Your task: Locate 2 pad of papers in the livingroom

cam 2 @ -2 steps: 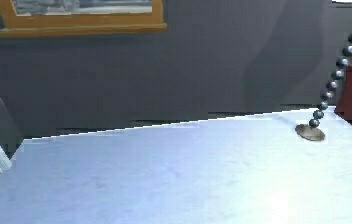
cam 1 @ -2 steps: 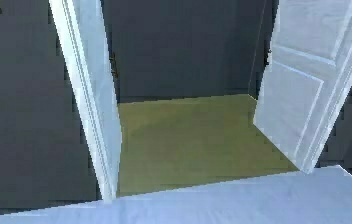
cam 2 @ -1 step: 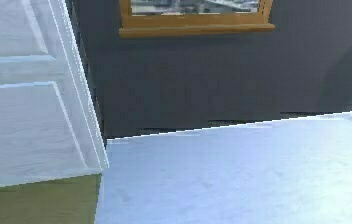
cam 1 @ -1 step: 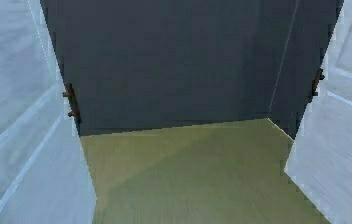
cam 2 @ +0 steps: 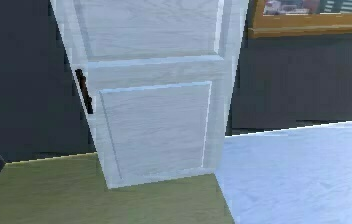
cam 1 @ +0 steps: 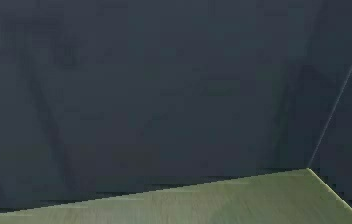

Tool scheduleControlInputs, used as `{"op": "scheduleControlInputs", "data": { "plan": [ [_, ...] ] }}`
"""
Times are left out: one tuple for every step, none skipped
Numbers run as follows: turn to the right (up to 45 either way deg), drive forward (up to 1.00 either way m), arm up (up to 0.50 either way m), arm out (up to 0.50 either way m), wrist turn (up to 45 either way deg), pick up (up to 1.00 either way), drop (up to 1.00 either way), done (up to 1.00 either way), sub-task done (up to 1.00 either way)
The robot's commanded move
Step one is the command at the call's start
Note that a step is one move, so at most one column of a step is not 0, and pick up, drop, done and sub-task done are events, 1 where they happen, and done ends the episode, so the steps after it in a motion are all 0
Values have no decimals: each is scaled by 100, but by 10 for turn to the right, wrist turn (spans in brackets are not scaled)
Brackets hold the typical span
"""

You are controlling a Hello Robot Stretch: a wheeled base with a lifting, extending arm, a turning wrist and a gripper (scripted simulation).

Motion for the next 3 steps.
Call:
{"op": "scheduleControlInputs", "data": {
  "plan": [
    [-30,0,0,0,0,0,0,0,0],
    [0,10,0,0,0,0,0,0,0],
    [-180,0,0,0,0,0,0,0,0]
  ]
}}
